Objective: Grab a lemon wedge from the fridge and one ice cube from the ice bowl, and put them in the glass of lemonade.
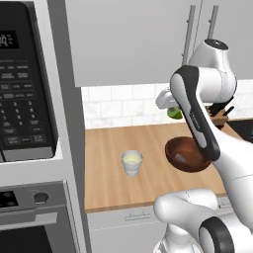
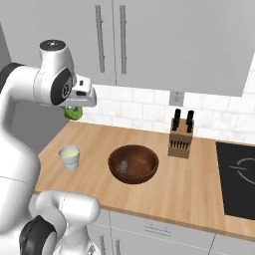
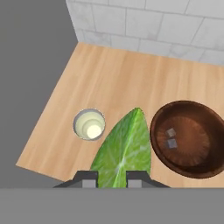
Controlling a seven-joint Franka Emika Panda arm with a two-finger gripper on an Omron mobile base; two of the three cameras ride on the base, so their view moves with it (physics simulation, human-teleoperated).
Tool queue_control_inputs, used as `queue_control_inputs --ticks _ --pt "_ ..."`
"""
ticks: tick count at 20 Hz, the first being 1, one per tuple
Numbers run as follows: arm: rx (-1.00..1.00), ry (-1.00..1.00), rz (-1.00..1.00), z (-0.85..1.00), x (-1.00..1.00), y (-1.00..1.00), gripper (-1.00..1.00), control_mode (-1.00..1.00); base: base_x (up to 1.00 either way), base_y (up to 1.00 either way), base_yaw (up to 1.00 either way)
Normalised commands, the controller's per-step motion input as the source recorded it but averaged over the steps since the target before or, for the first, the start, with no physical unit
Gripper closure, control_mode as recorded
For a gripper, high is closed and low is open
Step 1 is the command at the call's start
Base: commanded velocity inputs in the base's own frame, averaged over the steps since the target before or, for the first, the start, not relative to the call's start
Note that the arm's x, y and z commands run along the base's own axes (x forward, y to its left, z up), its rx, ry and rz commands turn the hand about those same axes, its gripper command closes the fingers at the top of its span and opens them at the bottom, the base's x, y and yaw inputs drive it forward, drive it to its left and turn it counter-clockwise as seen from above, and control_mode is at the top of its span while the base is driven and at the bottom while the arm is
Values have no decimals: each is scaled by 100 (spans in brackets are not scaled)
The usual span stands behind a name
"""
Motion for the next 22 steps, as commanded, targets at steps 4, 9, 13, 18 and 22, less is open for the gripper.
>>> queue_control_inputs --ticks 4,9,13,18,22 --pt "0 0 0 0 0 0 100 100 0 0 0" --pt "2 2 0 -44 0 1 100 -100 0 0 0" --pt "5 3 0 -97 9 12 100 -100 0 0 0" --pt "0 0 0 -95 49 24 100 -100 0 0 0" --pt "0 -2 0 -59 81 44 100 -100 0 0 0"
